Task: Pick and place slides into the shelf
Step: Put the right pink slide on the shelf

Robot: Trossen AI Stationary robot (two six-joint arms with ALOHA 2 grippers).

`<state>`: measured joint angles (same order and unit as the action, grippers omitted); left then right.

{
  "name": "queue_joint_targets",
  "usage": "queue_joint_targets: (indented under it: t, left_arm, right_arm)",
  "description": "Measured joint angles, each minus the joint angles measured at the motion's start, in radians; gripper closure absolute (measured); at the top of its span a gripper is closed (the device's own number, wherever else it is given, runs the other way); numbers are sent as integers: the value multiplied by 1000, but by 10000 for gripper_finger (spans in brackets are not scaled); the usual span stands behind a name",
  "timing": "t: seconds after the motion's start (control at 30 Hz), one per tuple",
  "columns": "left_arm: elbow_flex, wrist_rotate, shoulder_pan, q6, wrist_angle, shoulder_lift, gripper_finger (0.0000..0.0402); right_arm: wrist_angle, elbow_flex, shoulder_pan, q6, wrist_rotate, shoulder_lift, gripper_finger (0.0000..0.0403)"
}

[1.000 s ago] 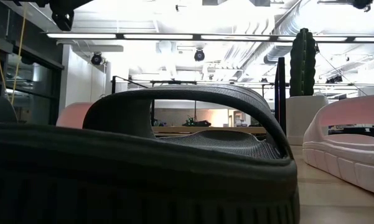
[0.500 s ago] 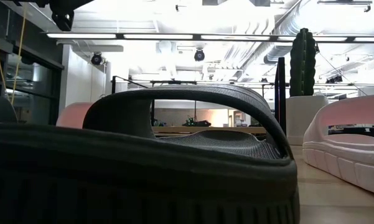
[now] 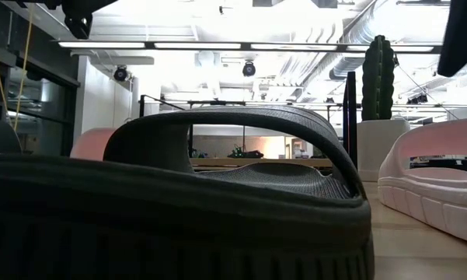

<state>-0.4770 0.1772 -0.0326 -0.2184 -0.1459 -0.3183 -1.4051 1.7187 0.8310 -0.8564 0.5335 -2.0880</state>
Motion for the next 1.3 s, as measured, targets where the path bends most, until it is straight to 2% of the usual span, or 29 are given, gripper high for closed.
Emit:
queue_joint_targets:
  t: [0.17,0.63,0.9,1.3]
  left_arm:
    - [0,0,0,0,0,0,252]
    - [0,0,0,0,-5,0,252]
    - [0,0,0,0,-6,0,252]
    - [0,0,0,0,-7,0,252]
  right_arm:
    - [4,0,1,-7,21,0,189]
    - [-32,0,1,2,44,-82,188]
    - [-85,0,1,-37,96,-85,188]
    - [-56,0,1,-67,86,-85,188]
